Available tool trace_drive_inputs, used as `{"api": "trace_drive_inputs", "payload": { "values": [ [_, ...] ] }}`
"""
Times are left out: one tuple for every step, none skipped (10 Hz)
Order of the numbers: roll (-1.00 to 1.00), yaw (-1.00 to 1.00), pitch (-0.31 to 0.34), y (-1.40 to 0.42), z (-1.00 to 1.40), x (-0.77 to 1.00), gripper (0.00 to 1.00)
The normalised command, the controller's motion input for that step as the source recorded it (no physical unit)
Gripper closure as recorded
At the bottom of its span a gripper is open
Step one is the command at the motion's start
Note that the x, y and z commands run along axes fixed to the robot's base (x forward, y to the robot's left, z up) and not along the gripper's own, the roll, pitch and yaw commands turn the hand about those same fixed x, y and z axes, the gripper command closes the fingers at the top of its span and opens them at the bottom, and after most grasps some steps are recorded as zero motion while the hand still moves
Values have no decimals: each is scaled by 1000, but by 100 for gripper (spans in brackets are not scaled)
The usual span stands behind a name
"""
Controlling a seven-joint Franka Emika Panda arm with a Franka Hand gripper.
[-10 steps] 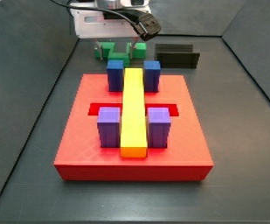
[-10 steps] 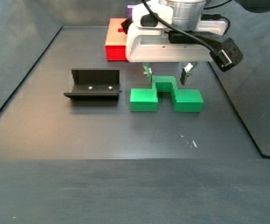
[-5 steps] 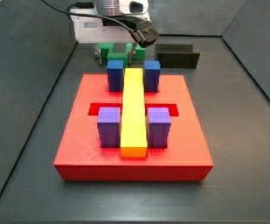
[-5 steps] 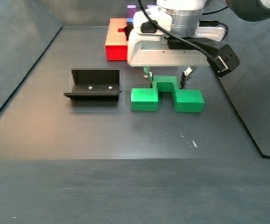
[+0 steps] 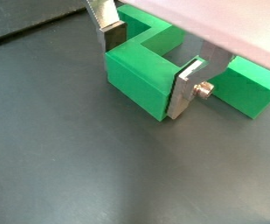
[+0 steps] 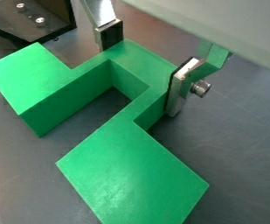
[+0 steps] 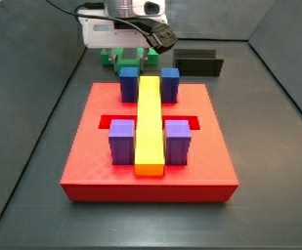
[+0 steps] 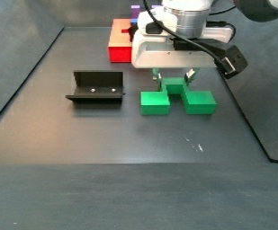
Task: Pick up the green object. Move up. Place the green object on the fixture. Regrasp the green object. Move to above the board. Insert the green object.
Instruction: Pick up the green object, then move up.
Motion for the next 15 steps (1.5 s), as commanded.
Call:
{"api": "trace_drive_inputs", "payload": {
  "values": [
    [0,0,0,0,0,0,100],
    [0,0,0,0,0,0,100],
    [0,0,0,0,0,0,100],
    [0,0,0,0,0,0,100],
    [0,0,0,0,0,0,100],
    [0,0,0,0,0,0,100],
    [0,0,0,0,0,0,100],
    [0,0,0,0,0,0,100],
    [0,0,0,0,0,0,100],
    [0,0,0,0,0,0,100],
    [0,0,0,0,0,0,100],
    [0,0,0,0,0,0,100],
    [0,0,0,0,0,0,100],
    [0,0,0,0,833,0,100],
    [-4,-31,49,-2,758,-82,100]
  ]
}}
